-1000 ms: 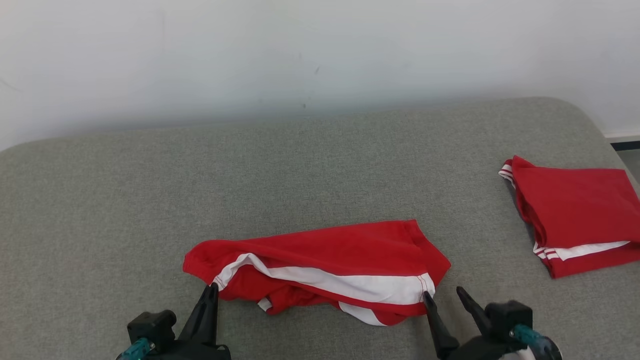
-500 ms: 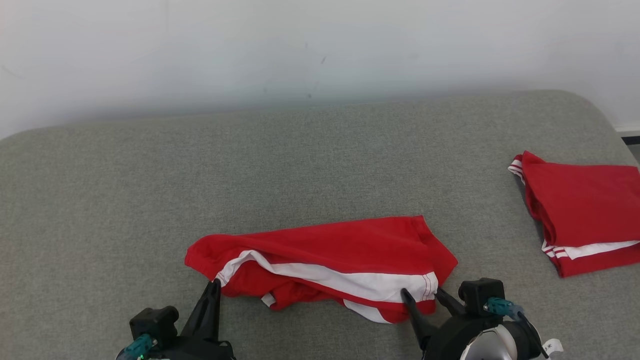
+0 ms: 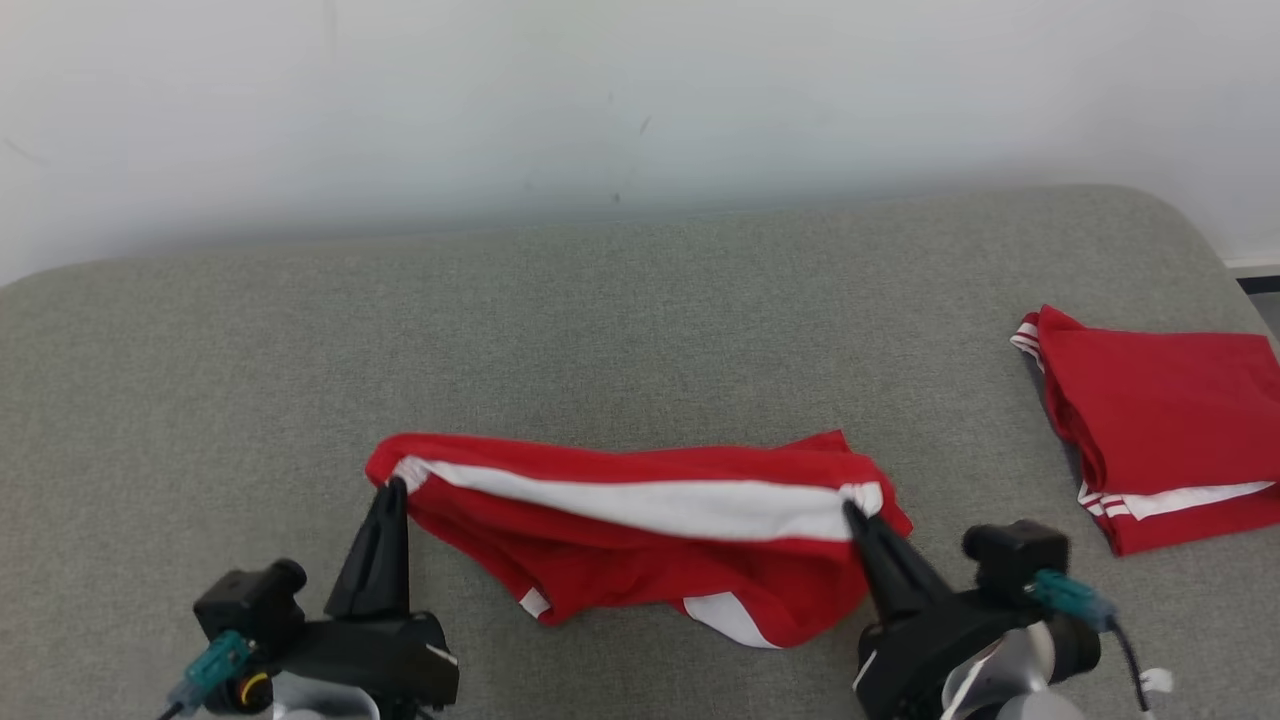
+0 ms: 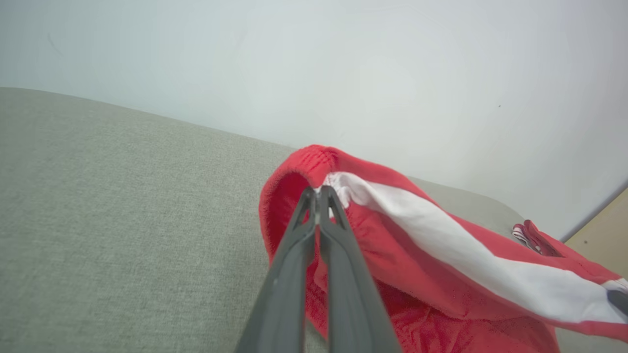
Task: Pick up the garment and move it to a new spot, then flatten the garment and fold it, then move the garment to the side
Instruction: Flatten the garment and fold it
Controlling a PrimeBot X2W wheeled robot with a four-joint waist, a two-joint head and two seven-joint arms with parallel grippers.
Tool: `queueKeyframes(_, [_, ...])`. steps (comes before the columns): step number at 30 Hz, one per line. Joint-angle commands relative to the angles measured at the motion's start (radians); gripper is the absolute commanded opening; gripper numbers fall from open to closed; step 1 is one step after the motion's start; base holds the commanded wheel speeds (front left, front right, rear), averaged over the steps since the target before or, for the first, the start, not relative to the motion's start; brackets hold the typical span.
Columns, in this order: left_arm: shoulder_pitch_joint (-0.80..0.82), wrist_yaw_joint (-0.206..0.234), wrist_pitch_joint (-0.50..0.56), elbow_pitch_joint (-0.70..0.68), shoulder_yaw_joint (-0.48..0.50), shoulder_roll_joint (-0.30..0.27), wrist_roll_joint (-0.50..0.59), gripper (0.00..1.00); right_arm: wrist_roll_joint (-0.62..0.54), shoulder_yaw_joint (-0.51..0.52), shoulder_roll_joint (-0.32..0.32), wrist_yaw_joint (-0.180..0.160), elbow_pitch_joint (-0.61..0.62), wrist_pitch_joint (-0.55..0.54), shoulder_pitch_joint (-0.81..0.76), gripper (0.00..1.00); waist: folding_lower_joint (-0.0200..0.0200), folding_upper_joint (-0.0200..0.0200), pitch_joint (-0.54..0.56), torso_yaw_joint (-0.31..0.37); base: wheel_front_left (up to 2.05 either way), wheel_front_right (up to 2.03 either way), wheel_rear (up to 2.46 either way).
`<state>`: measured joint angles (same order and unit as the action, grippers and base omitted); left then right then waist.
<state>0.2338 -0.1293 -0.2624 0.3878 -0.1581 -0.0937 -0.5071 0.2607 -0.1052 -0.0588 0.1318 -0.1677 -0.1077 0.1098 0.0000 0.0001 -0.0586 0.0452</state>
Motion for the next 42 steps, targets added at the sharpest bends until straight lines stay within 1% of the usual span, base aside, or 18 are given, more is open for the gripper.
queueKeyframes(1, [0.016,-0.001,-0.003,-0.022,0.002,0.002,-0.015,0.0,0.022,0.006,-0.007,-0.003,0.024,0.015,0.014,0.0,0.0,-0.0001,0.002,0.003,0.0,0.0,0.0])
queueKeyframes(4, [0.032,-0.001,-0.003,-0.076,-0.007,-0.01,-0.018,0.0,0.064,0.019,-0.023,-0.003,0.091,0.041,0.031,0.0,0.0,-0.0001,0.007,0.008,0.0,0.0,0.0])
queueKeyframes(7, [0.059,-0.001,-0.003,-0.125,-0.03,-0.028,-0.021,0.0,0.081,0.039,-0.049,-0.003,0.156,0.055,0.051,0.0,0.0,-0.0001,0.014,0.012,0.0,0.0,0.0])
queueKeyframes(12, [0.113,-0.001,0.009,-0.199,-0.055,-0.061,-0.044,0.0,0.109,0.059,-0.079,-0.003,0.252,0.047,0.085,0.0,0.0,-0.0001,0.028,0.018,0.0,0.0,0.0])
queueKeyframes(14, [0.143,-0.001,0.037,-0.235,-0.077,-0.08,-0.068,0.0,0.122,0.061,-0.094,-0.003,0.289,0.039,0.104,0.0,0.0,-0.0001,0.033,0.023,0.0,0.0,0.0])
queueKeyframes(17, [0.184,-0.001,0.097,-0.297,-0.108,-0.121,-0.132,0.0,0.146,0.064,-0.11,-0.003,0.331,0.019,0.133,0.0,0.0,-0.0001,0.04,0.034,0.0,0.0,0.0])
queueKeyframes(18, [0.184,-0.001,0.097,-0.297,-0.108,-0.121,-0.132,0.0,0.146,0.064,-0.11,-0.003,0.331,0.019,0.133,0.0,0.0,-0.0001,0.04,0.034,0.0,0.0,0.0])
queueKeyframes(23, [0.25,-0.001,0.198,-0.383,-0.125,-0.187,-0.263,0.0,0.164,0.08,-0.129,-0.003,0.354,-0.023,0.202,0.0,0.0,-0.0001,0.033,0.056,0.0,0.0,0.0])
queueKeyframes(26, [0.297,-0.001,0.249,-0.387,-0.117,-0.211,-0.336,0.0,0.18,0.07,-0.145,-0.003,0.321,-0.044,0.268,0.0,0.0,-0.0001,0.011,0.068,0.0,0.0,0.0])
queueKeyframes(30, [0.371,0.005,0.316,-0.33,-0.098,-0.225,-0.405,0.0,0.203,0.008,-0.171,-0.003,0.23,-0.071,0.388,0.0,0.0,-0.0001,-0.049,0.085,0.0,0.0,0.0])
queueKeyframes(32, [0.432,0.018,0.337,-0.289,-0.088,-0.241,-0.393,0.0,0.209,-0.021,-0.185,-0.003,0.172,-0.064,0.471,0.0,0.0,-0.0001,-0.093,0.09,0.0,0.0,0.0])
queueKeyframes(34, [0.496,0.031,0.351,-0.25,-0.078,-0.234,-0.404,0.0,0.205,-0.049,-0.195,-0.003,0.109,-0.052,0.559,0.0,0.0,-0.0001,-0.141,0.094,0.0,0.0,0.0])
queueKeyframes(37, [0.608,0.04,0.34,-0.197,-0.055,-0.234,-0.394,0.0,0.192,-0.081,-0.204,-0.003,0.011,-0.013,0.71,0.0,0.0,-0.0001,-0.209,0.097,0.0,0.0,0.0])
queueKeyframes(39, [0.682,0.046,0.324,-0.17,-0.049,-0.243,-0.368,0.0,0.175,-0.088,-0.206,-0.003,-0.046,0.023,0.808,0.0,0.0,-0.0001,-0.252,0.099,0.0,0.0,0.0])
queueKeyframes(41, [0.751,0.049,0.277,-0.144,-0.038,-0.246,-0.339,0.0,0.148,-0.088,-0.204,-0.003,-0.101,0.081,0.896,0.0,0.0,-0.0001,-0.282,0.1,0.0,0.0,0.0])
queueKeyframes(42, [0.787,0.053,0.229,-0.136,-0.029,-0.251,-0.306,0.0,0.133,-0.081,-0.201,-0.003,-0.127,0.114,0.937,0.0,0.0,-0.0001,-0.293,0.101,0.0,0.0,0.0])
